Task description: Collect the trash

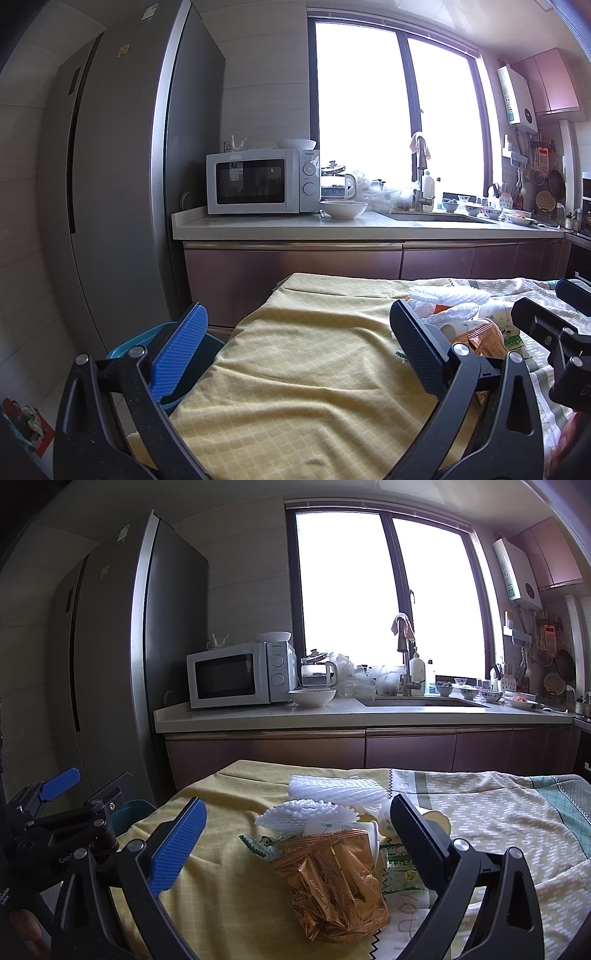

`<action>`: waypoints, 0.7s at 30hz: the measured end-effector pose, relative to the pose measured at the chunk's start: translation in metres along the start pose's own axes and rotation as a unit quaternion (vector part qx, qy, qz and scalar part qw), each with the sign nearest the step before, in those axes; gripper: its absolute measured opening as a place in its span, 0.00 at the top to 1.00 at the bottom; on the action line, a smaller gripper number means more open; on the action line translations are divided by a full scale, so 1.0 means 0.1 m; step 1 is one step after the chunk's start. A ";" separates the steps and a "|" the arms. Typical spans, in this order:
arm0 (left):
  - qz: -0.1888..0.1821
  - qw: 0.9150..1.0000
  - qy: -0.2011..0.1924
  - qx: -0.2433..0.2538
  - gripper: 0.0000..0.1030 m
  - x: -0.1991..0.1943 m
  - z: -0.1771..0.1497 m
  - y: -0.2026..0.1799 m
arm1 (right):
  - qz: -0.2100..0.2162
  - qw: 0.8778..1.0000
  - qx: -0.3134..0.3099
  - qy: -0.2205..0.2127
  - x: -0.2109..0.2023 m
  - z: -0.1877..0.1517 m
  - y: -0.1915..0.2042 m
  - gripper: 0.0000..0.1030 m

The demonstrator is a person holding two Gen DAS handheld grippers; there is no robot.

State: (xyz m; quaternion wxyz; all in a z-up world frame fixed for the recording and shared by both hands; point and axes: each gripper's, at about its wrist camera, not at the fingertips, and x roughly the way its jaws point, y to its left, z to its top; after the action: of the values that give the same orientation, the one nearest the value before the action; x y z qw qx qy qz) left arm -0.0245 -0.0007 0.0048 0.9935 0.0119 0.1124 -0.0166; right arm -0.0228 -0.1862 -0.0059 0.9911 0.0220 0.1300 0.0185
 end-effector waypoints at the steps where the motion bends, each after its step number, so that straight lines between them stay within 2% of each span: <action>1: 0.000 1.000 0.000 0.000 0.05 0.00 0.00 0.00 | 0.000 1.000 0.000 0.000 0.00 0.00 0.00 0.06; 21: -0.009 1.000 0.007 0.004 0.05 0.03 0.01 -0.03 | 0.002 1.000 0.004 0.003 0.04 -0.01 -0.03 0.06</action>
State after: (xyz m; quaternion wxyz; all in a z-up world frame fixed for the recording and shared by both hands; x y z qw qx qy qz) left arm -0.0215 -0.0038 0.0052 0.9924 0.0151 0.1191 -0.0259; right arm -0.0187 -0.1892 -0.0085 0.9906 0.0257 0.1329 0.0199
